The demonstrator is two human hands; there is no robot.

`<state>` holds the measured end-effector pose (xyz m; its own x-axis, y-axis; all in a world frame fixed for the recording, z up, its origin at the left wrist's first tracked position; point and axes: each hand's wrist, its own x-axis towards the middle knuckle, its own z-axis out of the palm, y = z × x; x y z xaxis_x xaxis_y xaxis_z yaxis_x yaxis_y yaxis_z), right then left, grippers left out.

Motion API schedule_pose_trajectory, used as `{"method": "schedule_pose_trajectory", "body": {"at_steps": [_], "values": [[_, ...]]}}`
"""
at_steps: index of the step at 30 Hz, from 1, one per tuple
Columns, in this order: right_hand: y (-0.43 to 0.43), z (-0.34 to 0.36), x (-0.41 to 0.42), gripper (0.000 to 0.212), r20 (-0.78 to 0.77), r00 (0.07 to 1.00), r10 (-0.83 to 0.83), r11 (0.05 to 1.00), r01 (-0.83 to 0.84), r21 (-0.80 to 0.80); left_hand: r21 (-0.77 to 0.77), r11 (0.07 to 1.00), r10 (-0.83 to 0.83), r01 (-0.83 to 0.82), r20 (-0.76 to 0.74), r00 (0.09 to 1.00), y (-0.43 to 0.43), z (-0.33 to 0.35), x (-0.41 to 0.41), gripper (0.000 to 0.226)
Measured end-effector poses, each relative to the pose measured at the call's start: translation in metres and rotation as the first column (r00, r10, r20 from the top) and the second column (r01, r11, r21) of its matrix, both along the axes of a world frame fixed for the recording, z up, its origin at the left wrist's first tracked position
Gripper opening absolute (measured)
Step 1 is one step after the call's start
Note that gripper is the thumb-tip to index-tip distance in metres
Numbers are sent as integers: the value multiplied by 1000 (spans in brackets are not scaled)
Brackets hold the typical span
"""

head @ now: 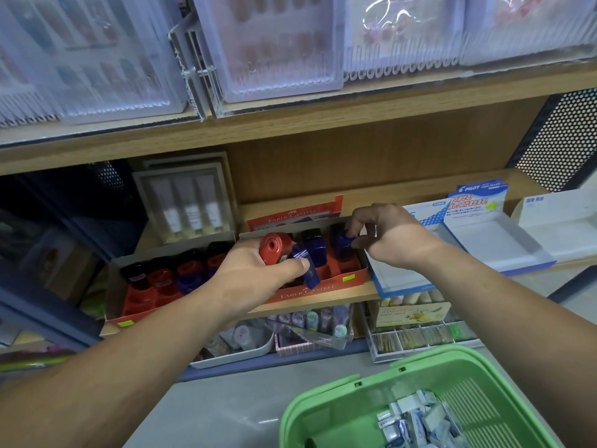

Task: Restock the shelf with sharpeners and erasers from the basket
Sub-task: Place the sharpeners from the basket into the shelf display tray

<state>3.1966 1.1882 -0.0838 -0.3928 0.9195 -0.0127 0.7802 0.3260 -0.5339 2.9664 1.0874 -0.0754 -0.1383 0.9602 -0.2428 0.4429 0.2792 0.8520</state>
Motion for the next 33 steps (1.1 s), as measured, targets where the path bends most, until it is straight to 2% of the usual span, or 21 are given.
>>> {"method": "schedule_pose_trajectory", "body": {"at_steps": [5, 8, 12, 16, 19, 23, 25, 27, 30, 33], "values": [[1, -1, -4, 30, 105, 994, -11, 999, 8, 37, 7, 1000, -9, 9, -4, 1000, 0, 0, 1, 18], [-1, -7, -6, 33, 135, 991, -22, 993, 6, 119, 8, 1000, -17, 17, -2, 1000, 0, 0, 3, 19], [1, -12, -5, 38, 103, 994, -38, 992, 25, 125, 6, 1000, -2, 2, -7, 1000, 0, 1, 3, 18], [3, -12, -4, 34, 85, 995, -54, 993, 44, 109, 15, 999, 29, -29, -9, 1000, -1, 1, 3, 20], [0, -10, -5, 25, -33, 996, -87, 995, 89, 55, 23, 997, 77, -76, -31, 997, 0, 5, 0, 24], [-6, 1, -12, 28, -236, 958, -163, 985, 172, 16, 11, 994, 105, -105, -29, 994, -6, 7, -11, 26], [-18, 10, -28, 32, -432, 892, -133, 991, 127, -42, 11, 995, 104, -104, -30, 994, -13, 8, -18, 24], [-34, 18, -48, 36, -554, 830, -69, 996, 28, -82, 36, 996, 82, -81, -40, 996, -24, 10, -27, 23], [-58, 17, -74, 28, -583, 811, -49, 986, -54, -157, 72, 997, 43, -38, -63, 997, -44, 16, -49, 19], [-76, 13, -93, 25, -602, 792, -101, 969, -60, -241, 59, 997, 55, -52, -50, 997, -65, 19, -84, 27]]}}
